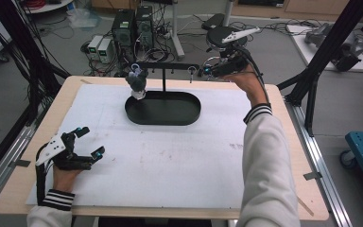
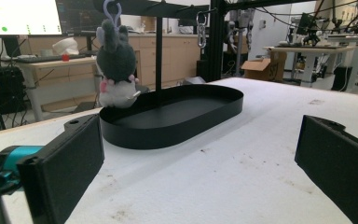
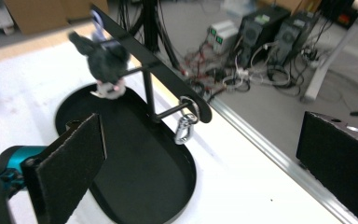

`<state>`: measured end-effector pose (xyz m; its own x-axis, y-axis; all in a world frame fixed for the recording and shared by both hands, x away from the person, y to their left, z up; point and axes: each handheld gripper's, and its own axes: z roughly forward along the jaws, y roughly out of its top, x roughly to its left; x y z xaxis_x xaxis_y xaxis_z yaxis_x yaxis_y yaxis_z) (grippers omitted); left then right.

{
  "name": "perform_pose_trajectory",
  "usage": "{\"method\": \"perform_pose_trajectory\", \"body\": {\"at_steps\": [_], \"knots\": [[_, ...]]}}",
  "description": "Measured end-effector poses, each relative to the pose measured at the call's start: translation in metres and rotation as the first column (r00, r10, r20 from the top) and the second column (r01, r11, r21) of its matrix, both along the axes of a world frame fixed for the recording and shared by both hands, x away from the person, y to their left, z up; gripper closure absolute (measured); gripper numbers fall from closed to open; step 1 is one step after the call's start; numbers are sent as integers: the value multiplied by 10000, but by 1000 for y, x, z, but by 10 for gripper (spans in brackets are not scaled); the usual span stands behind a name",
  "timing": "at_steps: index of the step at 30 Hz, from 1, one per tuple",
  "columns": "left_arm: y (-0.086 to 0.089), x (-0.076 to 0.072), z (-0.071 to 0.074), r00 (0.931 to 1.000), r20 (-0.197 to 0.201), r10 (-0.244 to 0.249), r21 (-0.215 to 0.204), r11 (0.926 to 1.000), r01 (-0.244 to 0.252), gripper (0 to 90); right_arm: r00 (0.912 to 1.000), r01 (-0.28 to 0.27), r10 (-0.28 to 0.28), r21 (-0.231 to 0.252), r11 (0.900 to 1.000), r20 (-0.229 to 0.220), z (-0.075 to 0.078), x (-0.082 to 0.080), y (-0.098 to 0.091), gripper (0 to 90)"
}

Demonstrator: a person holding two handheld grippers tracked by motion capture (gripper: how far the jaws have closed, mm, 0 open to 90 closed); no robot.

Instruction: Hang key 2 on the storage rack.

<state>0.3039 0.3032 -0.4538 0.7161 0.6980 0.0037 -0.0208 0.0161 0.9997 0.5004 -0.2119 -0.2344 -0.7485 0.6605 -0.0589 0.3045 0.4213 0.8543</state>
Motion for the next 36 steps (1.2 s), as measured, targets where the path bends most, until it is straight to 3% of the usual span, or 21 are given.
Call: {"method": "perform_pose_trajectory", "body": {"at_steps": [2,3,6,12,18,20,24,26,28,30,31,36], "knots": [[0,0,0,10000,-9,0,3,10000,0,17,10000,-41,41,-11,10000,65,3,-11,-4,6],[0,0,0,10000,-8,9,-5,10000,-9,17,9995,-63,62,23,10000,315,3,-18,-6,6],[0,0,0,10000,-22,39,-25,10000,-39,17,9984,-157,131,469,9988,554,1,-40,-12,6],[0,0,0,10000,-3,13,8,10000,-13,17,9910,-250,96,1146,9931,1333,-17,-88,-29,6],[0,-1,0,10000,47,24,43,10000,-24,17,9844,14,-391,2147,9767,1715,-56,-129,-52,6],[0,-1,0,10000,49,13,51,10000,-13,17,9824,241,-624,2121,9769,1760,-69,-138,-58,7],[0,-1,0,10000,48,36,43,10000,-36,17,9816,610,-1034,2500,9663,1603,-100,-156,-66,6],[0,-1,0,10000,54,40,61,10000,-41,17,9762,921,-1383,2580,9618,1673,-115,-166,-66,7],[0,-1,0,10000,49,48,28,10000,-48,17,9801,1279,-1565,2148,9682,1221,-123,-171,-64,6],[0,-1,0,10000,36,65,14,10000,-65,17,9592,1389,-1942,2558,9567,2054,-136,-182,-62,6],[0,-1,0,10000,37,64,13,10000,-64,17,9524,1435,-2069,2695,9522,2239,-143,-187,-61,6],[0,-1,0,10000,36,66,20,10000,-66,17,9451,1590,-2228,2591,9527,2390,-179,-202,-58,6]]}}
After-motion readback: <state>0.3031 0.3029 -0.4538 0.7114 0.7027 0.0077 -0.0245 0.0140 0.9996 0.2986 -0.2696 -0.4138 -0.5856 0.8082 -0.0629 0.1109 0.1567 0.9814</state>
